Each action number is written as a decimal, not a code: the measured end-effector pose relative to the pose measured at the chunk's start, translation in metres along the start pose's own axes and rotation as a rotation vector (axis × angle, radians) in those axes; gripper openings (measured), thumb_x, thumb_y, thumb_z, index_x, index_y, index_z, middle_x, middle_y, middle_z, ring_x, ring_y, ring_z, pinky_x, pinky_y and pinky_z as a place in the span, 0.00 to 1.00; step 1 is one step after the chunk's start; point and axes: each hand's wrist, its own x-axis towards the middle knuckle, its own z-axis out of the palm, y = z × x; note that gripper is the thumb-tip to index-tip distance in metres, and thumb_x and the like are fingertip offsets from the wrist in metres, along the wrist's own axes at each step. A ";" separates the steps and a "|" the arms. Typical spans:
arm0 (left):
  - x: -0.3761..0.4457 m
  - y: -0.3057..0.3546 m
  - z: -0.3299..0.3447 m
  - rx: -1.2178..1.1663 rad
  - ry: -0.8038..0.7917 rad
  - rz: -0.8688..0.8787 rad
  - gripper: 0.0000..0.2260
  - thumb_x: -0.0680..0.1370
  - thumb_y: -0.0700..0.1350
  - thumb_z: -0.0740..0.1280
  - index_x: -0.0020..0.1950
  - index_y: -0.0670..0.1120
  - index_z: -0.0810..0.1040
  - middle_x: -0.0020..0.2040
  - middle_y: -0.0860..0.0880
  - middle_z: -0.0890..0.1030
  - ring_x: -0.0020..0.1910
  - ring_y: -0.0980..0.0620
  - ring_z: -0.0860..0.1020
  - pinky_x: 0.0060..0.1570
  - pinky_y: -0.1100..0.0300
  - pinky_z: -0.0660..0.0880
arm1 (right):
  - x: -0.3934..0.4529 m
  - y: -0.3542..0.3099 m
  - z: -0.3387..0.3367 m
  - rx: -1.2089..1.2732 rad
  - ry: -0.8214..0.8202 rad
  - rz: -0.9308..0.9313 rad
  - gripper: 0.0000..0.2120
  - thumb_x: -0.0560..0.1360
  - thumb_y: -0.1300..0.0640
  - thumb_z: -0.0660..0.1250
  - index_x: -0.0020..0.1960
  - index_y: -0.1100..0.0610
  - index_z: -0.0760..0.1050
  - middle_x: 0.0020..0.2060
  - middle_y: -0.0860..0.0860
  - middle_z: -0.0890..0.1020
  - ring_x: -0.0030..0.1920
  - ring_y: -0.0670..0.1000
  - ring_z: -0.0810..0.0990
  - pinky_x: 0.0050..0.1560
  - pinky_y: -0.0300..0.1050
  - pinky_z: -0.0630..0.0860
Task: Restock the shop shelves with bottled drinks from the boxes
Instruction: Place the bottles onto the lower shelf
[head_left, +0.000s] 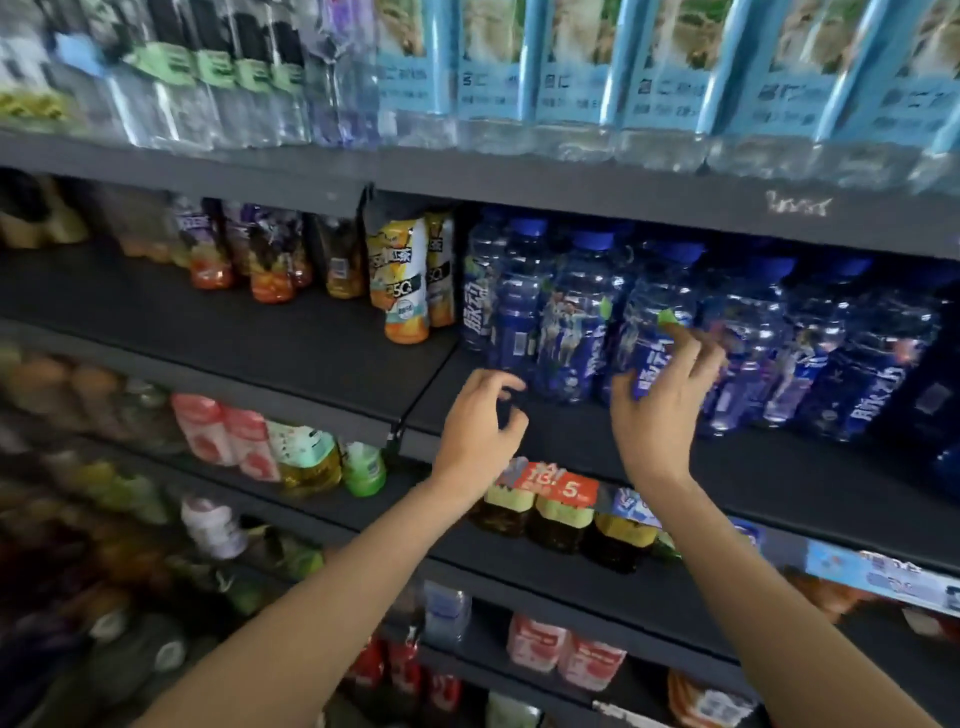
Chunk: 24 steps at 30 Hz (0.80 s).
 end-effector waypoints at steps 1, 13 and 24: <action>-0.006 -0.011 -0.014 0.000 0.023 -0.020 0.10 0.75 0.36 0.64 0.55 0.43 0.75 0.51 0.51 0.72 0.49 0.57 0.72 0.48 0.69 0.66 | -0.007 -0.019 0.010 0.049 -0.058 -0.070 0.21 0.72 0.69 0.64 0.63 0.65 0.65 0.61 0.62 0.64 0.60 0.58 0.67 0.52 0.38 0.63; -0.236 -0.253 -0.277 0.142 -0.122 -0.764 0.07 0.77 0.39 0.63 0.54 0.46 0.74 0.38 0.58 0.71 0.42 0.55 0.74 0.43 0.70 0.67 | -0.193 -0.245 0.220 0.068 -0.996 -0.330 0.24 0.73 0.61 0.66 0.67 0.61 0.62 0.62 0.59 0.65 0.53 0.62 0.76 0.52 0.56 0.75; -0.416 -0.431 -0.523 0.065 0.273 -1.367 0.05 0.74 0.32 0.65 0.41 0.41 0.75 0.35 0.42 0.79 0.42 0.41 0.78 0.48 0.49 0.75 | -0.412 -0.408 0.417 -0.177 -1.772 -0.484 0.24 0.77 0.54 0.64 0.69 0.55 0.60 0.67 0.55 0.61 0.63 0.57 0.70 0.59 0.48 0.70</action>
